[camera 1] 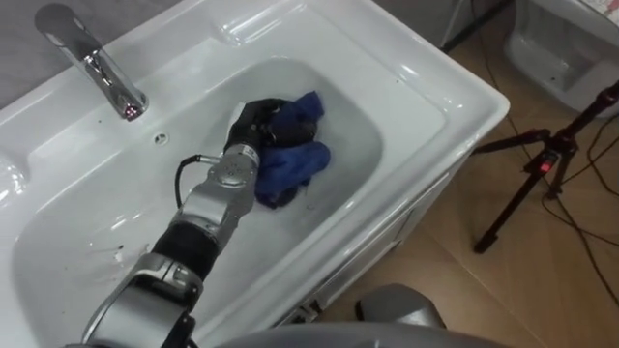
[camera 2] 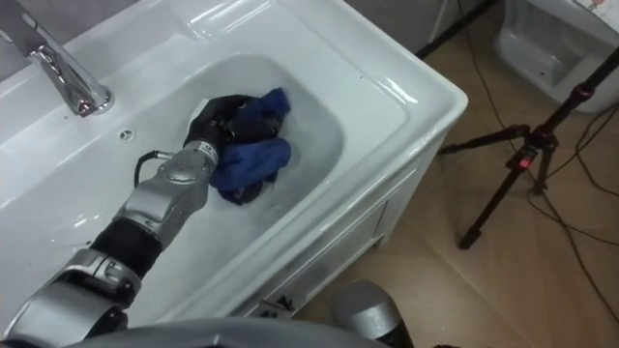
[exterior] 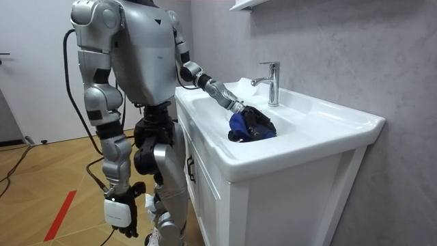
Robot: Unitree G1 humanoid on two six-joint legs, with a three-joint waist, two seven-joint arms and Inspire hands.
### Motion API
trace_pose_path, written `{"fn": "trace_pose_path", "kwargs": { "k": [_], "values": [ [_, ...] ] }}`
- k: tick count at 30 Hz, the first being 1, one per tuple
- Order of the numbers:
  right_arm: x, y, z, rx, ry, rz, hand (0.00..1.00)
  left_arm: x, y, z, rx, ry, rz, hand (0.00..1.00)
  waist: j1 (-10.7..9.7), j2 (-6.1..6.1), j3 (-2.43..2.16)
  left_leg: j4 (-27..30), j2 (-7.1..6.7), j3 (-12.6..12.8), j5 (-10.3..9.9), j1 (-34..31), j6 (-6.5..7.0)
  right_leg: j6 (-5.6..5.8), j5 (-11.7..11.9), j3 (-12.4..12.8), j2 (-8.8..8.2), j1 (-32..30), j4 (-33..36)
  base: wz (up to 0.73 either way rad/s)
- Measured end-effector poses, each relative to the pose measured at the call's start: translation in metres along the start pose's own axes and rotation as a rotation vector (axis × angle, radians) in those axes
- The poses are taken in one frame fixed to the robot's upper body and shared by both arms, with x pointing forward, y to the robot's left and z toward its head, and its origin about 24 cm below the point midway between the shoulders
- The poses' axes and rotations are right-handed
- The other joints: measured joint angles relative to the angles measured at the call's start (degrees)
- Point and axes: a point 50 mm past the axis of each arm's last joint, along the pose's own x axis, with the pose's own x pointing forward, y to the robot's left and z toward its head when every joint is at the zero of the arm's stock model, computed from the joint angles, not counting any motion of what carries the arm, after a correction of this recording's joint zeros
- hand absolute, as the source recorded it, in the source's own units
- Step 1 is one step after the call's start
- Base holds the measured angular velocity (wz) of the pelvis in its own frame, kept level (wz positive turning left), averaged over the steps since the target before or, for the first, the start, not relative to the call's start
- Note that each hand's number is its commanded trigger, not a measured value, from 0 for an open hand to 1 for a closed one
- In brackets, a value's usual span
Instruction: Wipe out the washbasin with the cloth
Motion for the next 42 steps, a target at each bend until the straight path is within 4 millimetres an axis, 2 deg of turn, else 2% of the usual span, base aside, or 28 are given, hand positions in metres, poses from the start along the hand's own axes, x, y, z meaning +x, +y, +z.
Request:
{"fn": "trace_pose_path", "kwargs": {
  "k": [5, 8, 13, 15, 18, 23, 24, 28, 30, 32, 33, 35, 38, 41, 42],
  "values": [
    [0.000, 0.001, 0.000, -0.018, -0.001, -0.018, 0.00, -0.001, -0.010, 0.003, 0.008, -0.012, -0.029, 1.00, 0.0, 0.79, -0.04, 0.0, 0.07, -0.7, 0.0, -0.1, 0.08, 0.05, 0.0, -0.6, -0.24, 0.6, -1.0, 0.11],
    [0.000, 0.002, 0.002, -0.018, -0.013, -0.022, 0.00, -0.002, -0.011, 0.005, 0.046, -0.027, -0.027, 1.00, 0.1, 1.06, 0.09, 0.0, 0.01, -0.4, -0.1, 0.0, 0.09, 0.06, 0.0, -0.5, -0.53, 0.7, -0.8, 0.00],
    [0.000, 0.003, -0.002, -0.001, -0.005, -0.013, 0.00, -0.003, -0.017, 0.010, 0.332, -0.105, 0.007, 1.00, 0.1, 0.99, 0.14, 0.1, -0.01, -0.4, -0.1, 0.5, 0.09, 0.20, 0.1, -0.8, -0.70, 1.7, -1.6, 0.01],
    [0.000, 0.003, -0.001, 0.009, -0.008, -0.011, 0.00, -0.003, -0.017, 0.011, 0.394, -0.120, 0.016, 1.00, 0.1, 0.97, 0.19, 0.0, 0.03, -0.4, -0.1, 0.6, 0.09, 0.21, 0.1, -0.8, -0.62, 1.7, -1.6, 0.00],
    [0.000, 0.000, -0.002, 0.008, -0.014, -0.019, 0.00, -0.002, -0.015, 0.008, 0.446, -0.121, 0.025, 1.00, 0.2, 0.75, 0.93, -0.4, 0.07, -0.3, -0.1, 1.1, 0.10, 0.19, 0.1, -0.7, -0.29, 2.5, -1.4, 0.00],
    [0.000, 0.000, -0.001, -0.045, -0.017, -0.025, 0.00, -0.001, -0.003, -0.014, 0.607, -0.096, 0.054, 1.00, 0.8, -0.02, 1.02, -0.4, 0.00, 0.1, -0.4, 2.1, 0.08, 0.18, -0.7, -0.3, -0.10, 2.6, 0.2, -0.06],
    [0.000, 0.000, -0.003, -0.045, -0.018, -0.019, 0.00, -0.001, 0.002, -0.020, 0.641, -0.086, 0.063, 1.00, 1.7, -0.39, 0.90, -0.4, 0.06, 0.6, -0.5, 2.5, -0.08, 0.05, -0.9, -0.1, 0.00, 2.6, 0.3, -0.15],
    [0.001, 0.002, -0.009, -0.040, -0.007, -0.013, 0.00, -0.007, 0.009, -0.037, 0.696, -0.066, 0.078, 1.00, 3.0, -1.23, 0.69, -0.3, 0.24, 0.7, -0.6, 2.9, -0.18, -0.13, -1.1, -0.1, 0.21, 3.0, 0.4, -0.03],
    [0.001, 0.002, -0.015, -0.015, 0.000, -0.010, 0.00, -0.008, 0.011, -0.046, 0.716, -0.060, 0.085, 1.00, 4.7, -1.59, 0.55, -0.2, 0.31, 0.7, -0.7, 3.6, -0.32, -0.30, -1.4, -0.2, 0.30, 3.9, 1.2, 0.00],
    [0.001, 0.002, -0.016, 0.009, -0.005, -0.009, 0.00, -0.011, 0.018, -0.055, 0.716, -0.039, 0.111, 1.00, 4.9, -2.05, 0.42, -0.3, 0.31, 0.7, -0.7, 4.3, -0.42, -0.40, -1.8, -0.2, 0.36, 4.1, 1.5, 0.00],
    [0.001, 0.002, -0.016, 0.016, -0.010, -0.010, 0.00, -0.013, 0.023, -0.061, 0.712, -0.028, 0.134, 1.00, 5.1, -2.32, 0.18, -0.3, 0.33, 0.6, -0.8, 4.4, -0.56, -0.44, -2.1, -0.1, 0.42, 3.9, 1.5, -0.03],
    [0.001, 0.001, -0.016, 0.026, -0.022, -0.015, 0.00, -0.017, 0.029, -0.068, 0.708, -0.020, 0.165, 1.00, 5.9, -2.45, -0.01, -0.3, 0.39, 0.7, -0.8, 4.4, -0.64, -0.54, -2.0, 0.0, 0.56, 3.8, 1.4, -0.07],
    [0.001, -0.002, -0.017, 0.017, -0.024, -0.033, 0.00, -0.024, 0.040, -0.083, 0.694, 0.007, 0.218, 1.00, 7.1, -2.60, -0.56, -0.3, 0.59, 0.4, -0.7, 4.7, -0.84, -0.76, -1.9, -0.2, 0.75, 4.6, 1.1, 0.03],
    [0.001, -0.007, -0.018, 0.039, -0.022, -0.051, 0.00, -0.031, 0.053, -0.097, 0.701, 0.058, 0.285, 1.00, 8.3, -2.29, -0.71, -0.5, 0.69, 0.0, -0.7, 5.5, -0.96, -0.82, -1.9, -0.2, 0.98, 5.5, 0.9, 0.05],
    [0.001, -0.008, -0.017, 0.042, -0.024, -0.056, 0.00, -0.035, 0.061, -0.105, 0.700, 0.089, 0.317, 1.00, 9.1, -2.00, -0.91, -0.5, 0.81, -0.1, -0.7, 5.7, -1.11, -1.02, -1.8, -0.2, 1.11, 5.5, 0.6, -0.04]
  ]
}}
